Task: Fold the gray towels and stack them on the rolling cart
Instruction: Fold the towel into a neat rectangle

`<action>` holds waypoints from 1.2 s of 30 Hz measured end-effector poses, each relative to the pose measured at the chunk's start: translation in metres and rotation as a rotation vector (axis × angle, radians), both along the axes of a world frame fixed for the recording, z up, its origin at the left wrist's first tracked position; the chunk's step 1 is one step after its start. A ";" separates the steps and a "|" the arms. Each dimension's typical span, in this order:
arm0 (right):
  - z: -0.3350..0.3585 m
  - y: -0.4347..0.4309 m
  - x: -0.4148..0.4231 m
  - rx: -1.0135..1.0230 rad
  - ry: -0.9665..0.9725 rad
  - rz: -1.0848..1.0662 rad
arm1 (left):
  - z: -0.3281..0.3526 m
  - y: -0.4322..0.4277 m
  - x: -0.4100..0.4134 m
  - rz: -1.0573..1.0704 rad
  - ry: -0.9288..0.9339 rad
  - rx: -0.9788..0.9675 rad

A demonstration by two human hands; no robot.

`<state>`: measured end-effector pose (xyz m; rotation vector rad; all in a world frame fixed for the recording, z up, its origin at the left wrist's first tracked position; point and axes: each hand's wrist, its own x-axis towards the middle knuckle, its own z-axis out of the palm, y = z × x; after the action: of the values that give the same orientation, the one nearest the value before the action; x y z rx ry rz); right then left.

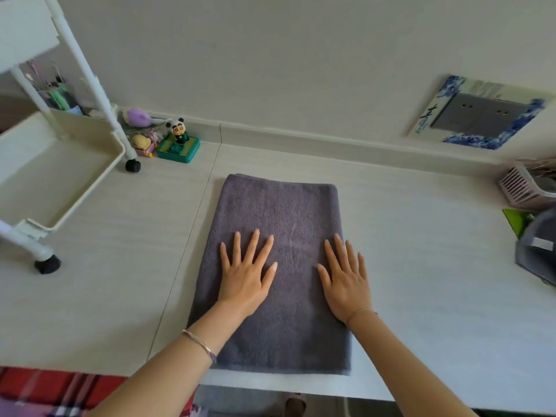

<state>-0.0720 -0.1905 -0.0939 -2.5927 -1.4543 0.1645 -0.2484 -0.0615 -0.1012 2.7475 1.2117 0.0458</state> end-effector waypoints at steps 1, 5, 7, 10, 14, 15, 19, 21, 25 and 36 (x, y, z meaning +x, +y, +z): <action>0.004 -0.007 -0.010 0.033 -0.016 0.020 | 0.002 -0.013 -0.007 -0.060 -0.014 -0.006; 0.000 -0.039 -0.055 0.119 -0.006 0.141 | 0.001 -0.058 -0.038 -0.226 -0.053 -0.007; -0.007 -0.059 -0.063 0.088 0.009 0.150 | -0.002 -0.063 -0.056 -0.228 -0.050 0.009; -0.013 -0.077 -0.054 0.050 0.042 0.114 | -0.004 -0.057 -0.078 -0.238 -0.039 0.017; -0.004 -0.086 -0.052 0.019 0.009 0.129 | 0.001 -0.049 -0.089 -0.300 0.014 -0.025; 0.000 -0.089 -0.054 0.013 0.000 0.174 | 0.001 -0.050 -0.090 -0.343 0.023 -0.019; 0.001 -0.111 -0.069 -0.017 -0.018 0.428 | 0.001 -0.059 -0.096 -0.561 0.076 0.026; -0.003 -0.116 -0.073 -0.038 -0.021 0.429 | 0.001 -0.057 -0.096 -0.571 0.086 0.040; -0.002 -0.114 -0.075 -0.056 0.005 0.401 | 0.006 -0.055 -0.084 -0.541 0.076 0.006; 0.011 -0.104 -0.080 0.146 -0.021 0.323 | 0.039 -0.055 -0.074 -0.460 -0.243 -0.152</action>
<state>-0.1517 -0.2945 -0.0833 -2.2392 -1.8112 0.0668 -0.3226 -0.1166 -0.0624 2.7135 0.4883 0.2199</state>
